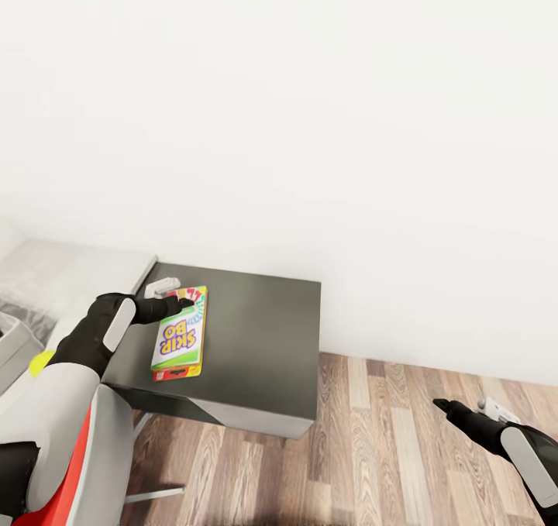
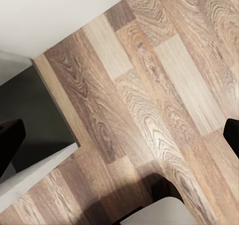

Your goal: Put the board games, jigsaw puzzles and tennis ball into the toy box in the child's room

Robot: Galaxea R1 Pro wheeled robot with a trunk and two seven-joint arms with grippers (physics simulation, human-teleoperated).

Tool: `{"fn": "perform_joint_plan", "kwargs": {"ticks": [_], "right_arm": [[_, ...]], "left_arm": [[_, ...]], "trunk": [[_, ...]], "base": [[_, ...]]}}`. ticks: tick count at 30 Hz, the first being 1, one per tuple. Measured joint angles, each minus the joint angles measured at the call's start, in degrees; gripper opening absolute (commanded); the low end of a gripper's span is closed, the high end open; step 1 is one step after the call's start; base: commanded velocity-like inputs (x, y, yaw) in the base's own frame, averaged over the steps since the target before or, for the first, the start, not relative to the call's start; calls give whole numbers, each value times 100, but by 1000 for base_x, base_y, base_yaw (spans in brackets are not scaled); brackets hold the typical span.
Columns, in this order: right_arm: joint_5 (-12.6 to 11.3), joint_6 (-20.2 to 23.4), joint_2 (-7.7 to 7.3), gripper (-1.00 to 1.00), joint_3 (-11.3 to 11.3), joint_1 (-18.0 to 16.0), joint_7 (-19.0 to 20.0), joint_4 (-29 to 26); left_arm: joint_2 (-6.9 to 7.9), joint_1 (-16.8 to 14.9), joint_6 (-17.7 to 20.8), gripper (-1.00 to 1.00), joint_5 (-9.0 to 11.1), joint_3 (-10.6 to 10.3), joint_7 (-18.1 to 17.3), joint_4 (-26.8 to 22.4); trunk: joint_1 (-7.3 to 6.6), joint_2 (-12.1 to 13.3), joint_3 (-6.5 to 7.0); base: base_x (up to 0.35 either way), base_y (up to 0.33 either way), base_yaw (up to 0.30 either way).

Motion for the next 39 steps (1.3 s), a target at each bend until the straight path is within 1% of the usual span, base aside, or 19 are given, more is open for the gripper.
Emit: {"fn": "perform_joint_plan", "kwargs": {"ticks": [7, 11, 16, 21, 25, 29, 32, 39], "right_arm": [[4, -6, 0, 100, 6, 0, 0, -8], [4, -34, 0, 100, 9, 0, 0, 0], [-2, -187, 0, 100, 15, 0, 0, 3], [-2, -212, 0, 100, 15, 0, 2, 3], [-2, -216, 0, 100, 15, 0, 7, 3], [0, -217, 0, 100, 15, 0, 8, 4], [0, -217, 0, 100, 15, 0, 8, 4], [-1, -218, 0, 100, 15, 0, 8, 0]], "left_arm": [[-5, 0, -5, 100, -6, -15, 19, -65], [-5, 11, -5, 100, -9, -30, 21, -254], [-5, 47, 2, 100, -20, -29, 22, -528], [-5, 73, 5, 100, -33, -23, 57, -600], [-5, 78, 13, 100, -36, -18, 237, -611], [-5, 79, 18, 100, -55, -10, 599, -606], [-5, 79, 21, 100, -70, -5, 757, -604], [-3, 79, 31, 100, -72, 6, 837, -585]], "trunk": [[0, 0, -66], [0, -1, -100], [0, -1, -110], [0, -1, -112], [0, -1, -112], [0, -1, -112], [0, -1, -112], [0, -1, -112]], "base": [[0, 0, 0], [0, 0, 0], [0, 0, 0], [0, 0, 0], [0, 0, 0], [0, 0, 0], [0, 0, 0], [0, 0, 0]]}}
